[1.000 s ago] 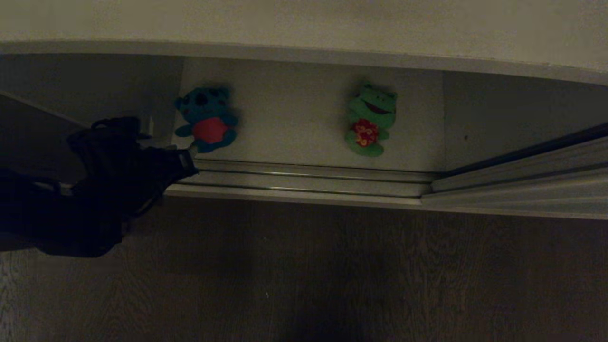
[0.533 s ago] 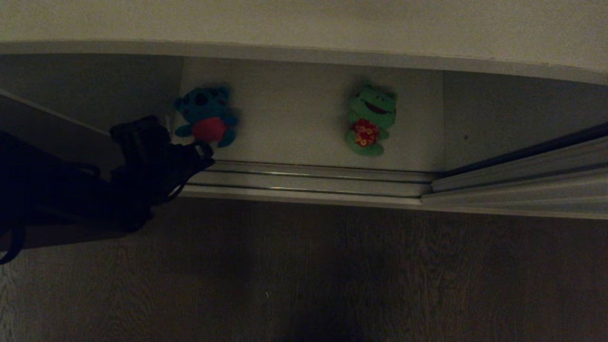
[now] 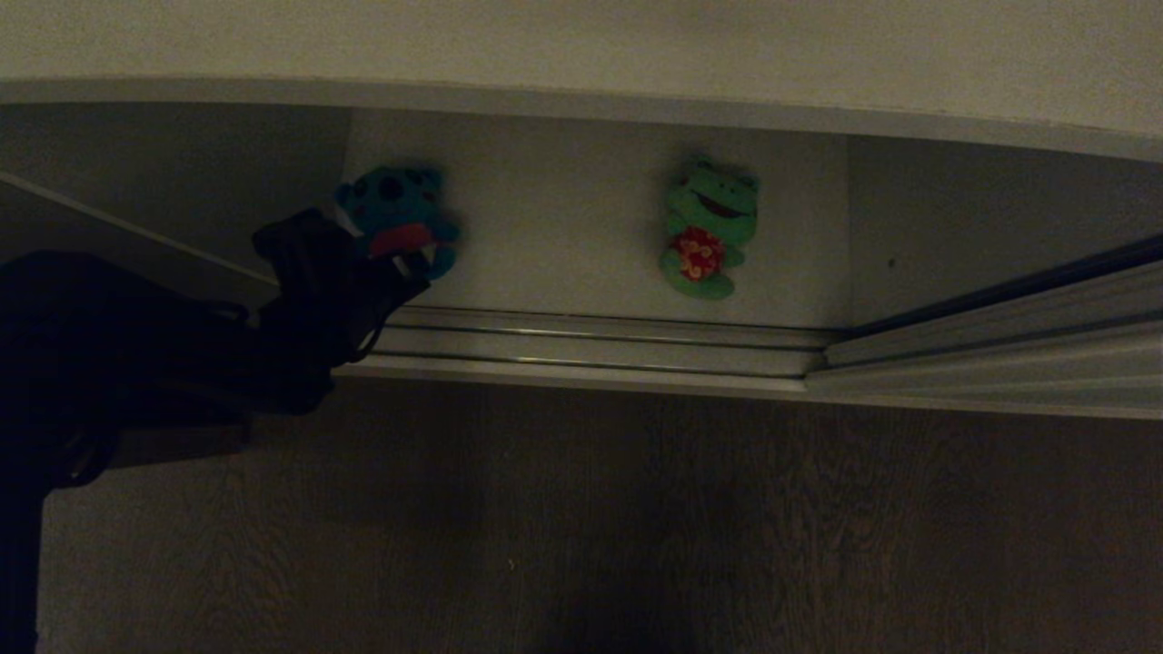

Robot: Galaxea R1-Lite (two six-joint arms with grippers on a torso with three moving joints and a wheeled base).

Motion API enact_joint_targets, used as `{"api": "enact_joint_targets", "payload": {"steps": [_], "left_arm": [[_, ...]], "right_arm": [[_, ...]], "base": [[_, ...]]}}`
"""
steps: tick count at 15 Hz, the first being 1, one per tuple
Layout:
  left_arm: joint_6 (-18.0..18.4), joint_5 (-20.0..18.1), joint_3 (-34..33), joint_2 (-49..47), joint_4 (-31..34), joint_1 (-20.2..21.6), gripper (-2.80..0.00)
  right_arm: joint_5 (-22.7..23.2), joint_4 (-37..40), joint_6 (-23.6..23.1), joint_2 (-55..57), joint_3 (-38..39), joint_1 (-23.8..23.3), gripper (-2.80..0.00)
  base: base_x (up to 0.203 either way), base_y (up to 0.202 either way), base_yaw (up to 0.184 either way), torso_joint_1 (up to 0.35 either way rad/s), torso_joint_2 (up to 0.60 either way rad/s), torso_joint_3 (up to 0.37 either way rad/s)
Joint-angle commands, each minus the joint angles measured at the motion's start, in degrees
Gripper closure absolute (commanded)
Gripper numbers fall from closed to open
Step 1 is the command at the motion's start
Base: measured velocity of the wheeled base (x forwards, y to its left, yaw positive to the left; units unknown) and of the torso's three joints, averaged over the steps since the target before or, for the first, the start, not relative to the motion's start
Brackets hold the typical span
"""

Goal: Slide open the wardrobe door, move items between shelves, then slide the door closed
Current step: Place the blue doll on the higher shelf

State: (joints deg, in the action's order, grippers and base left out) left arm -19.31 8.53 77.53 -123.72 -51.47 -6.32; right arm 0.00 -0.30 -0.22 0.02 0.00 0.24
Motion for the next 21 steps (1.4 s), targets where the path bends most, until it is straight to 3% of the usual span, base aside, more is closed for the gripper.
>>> {"api": "enact_joint_targets", "payload": {"steps": [1, 5, 6, 7, 15, 17, 21], "left_arm": [[-0.11, 0.2, 1.96, -2.26, -0.73, -0.14, -2.8], [-0.05, 0.34, 6.59, -4.81, -0.24, -0.56, -2.8], [-0.03, 0.43, 7.43, -5.53, -0.13, -1.09, -1.11], [-0.1, 0.88, 8.01, -5.75, -0.14, -1.44, 0.0], [-0.47, 1.91, 9.92, -5.04, -0.15, -2.49, 0.0], [-0.42, 3.82, 9.38, -2.86, 1.71, -3.3, 0.0], [-0.02, 3.32, 0.7, 8.96, 9.03, -4.31, 0.0]], "right_arm": [[0.0, -0.05, -0.04, -0.29, 0.0, 0.02, 0.0], [0.0, -0.05, -0.04, -0.29, 0.0, 0.02, 0.0], [0.0, -0.05, -0.04, -0.29, 0.0, 0.02, 0.0], [0.0, -0.05, -0.04, -0.29, 0.0, 0.02, 0.0], [0.0, -0.05, -0.04, -0.29, 0.0, 0.02, 0.0], [0.0, -0.05, -0.04, -0.29, 0.0, 0.02, 0.0], [0.0, -0.05, -0.04, -0.29, 0.0, 0.02, 0.0]], "base": [[0.0, 0.0, 0.0, 0.0, 0.0, 0.0], [0.0, 0.0, 0.0, 0.0, 0.0, 0.0], [0.0, 0.0, 0.0, 0.0, 0.0, 0.0], [0.0, 0.0, 0.0, 0.0, 0.0, 0.0], [0.0, 0.0, 0.0, 0.0, 0.0, 0.0], [0.0, 0.0, 0.0, 0.0, 0.0, 0.0], [0.0, 0.0, 0.0, 0.0, 0.0, 0.0]]}}
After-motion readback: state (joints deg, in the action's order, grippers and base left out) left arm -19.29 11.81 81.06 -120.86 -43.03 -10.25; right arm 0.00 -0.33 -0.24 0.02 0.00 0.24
